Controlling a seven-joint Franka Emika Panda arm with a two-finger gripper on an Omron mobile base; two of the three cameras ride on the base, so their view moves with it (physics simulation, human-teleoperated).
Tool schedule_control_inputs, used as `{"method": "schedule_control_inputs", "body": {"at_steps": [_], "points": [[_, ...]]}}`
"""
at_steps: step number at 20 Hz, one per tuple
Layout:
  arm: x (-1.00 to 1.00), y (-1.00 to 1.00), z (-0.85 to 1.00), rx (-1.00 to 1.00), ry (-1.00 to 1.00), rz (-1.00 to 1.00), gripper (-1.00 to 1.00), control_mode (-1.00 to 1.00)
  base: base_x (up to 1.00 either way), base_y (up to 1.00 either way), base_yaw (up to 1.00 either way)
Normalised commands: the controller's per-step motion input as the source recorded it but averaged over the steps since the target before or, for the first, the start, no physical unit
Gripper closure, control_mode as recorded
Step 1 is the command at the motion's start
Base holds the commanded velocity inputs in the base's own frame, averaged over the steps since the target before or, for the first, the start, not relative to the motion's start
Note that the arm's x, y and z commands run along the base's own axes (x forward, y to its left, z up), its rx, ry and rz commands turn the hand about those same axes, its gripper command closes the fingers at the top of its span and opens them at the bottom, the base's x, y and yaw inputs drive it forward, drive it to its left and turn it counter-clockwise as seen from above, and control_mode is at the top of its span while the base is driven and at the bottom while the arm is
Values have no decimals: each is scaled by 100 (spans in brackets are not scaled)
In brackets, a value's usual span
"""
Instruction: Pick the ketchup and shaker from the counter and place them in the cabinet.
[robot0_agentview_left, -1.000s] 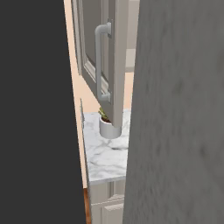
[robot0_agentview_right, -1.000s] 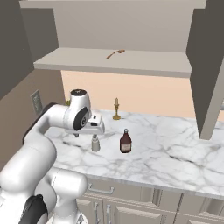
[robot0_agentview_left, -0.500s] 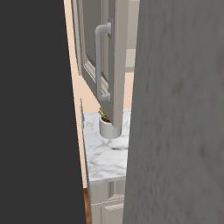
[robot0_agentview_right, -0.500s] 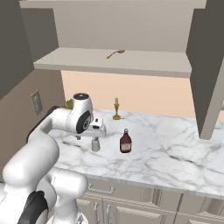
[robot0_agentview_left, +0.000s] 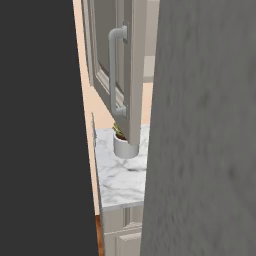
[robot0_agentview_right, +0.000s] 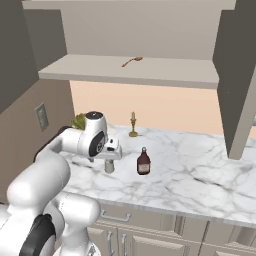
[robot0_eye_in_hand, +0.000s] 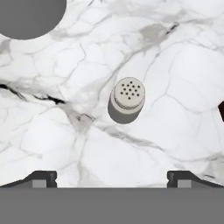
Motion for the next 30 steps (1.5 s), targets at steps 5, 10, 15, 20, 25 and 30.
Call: {"method": "schedule_control_inputs", "body": {"at_steps": [5,10,15,20,25,30], "points": [[15,0,-13,0,-4,0,-100,-100,0,0,0],[18,0,-10,0,-2,0,-100,-100,0,0,0],[15,-5,-10,0,-1,0,-100,-100,0,0,0],[13,-5,-11,0,0,0,-100,-100,0,0,0],[12,0,-9,0,0,0,-100,-100,0,0,0],[15,-1,-6,0,0,0,-100,-100,0,0,0]]}}
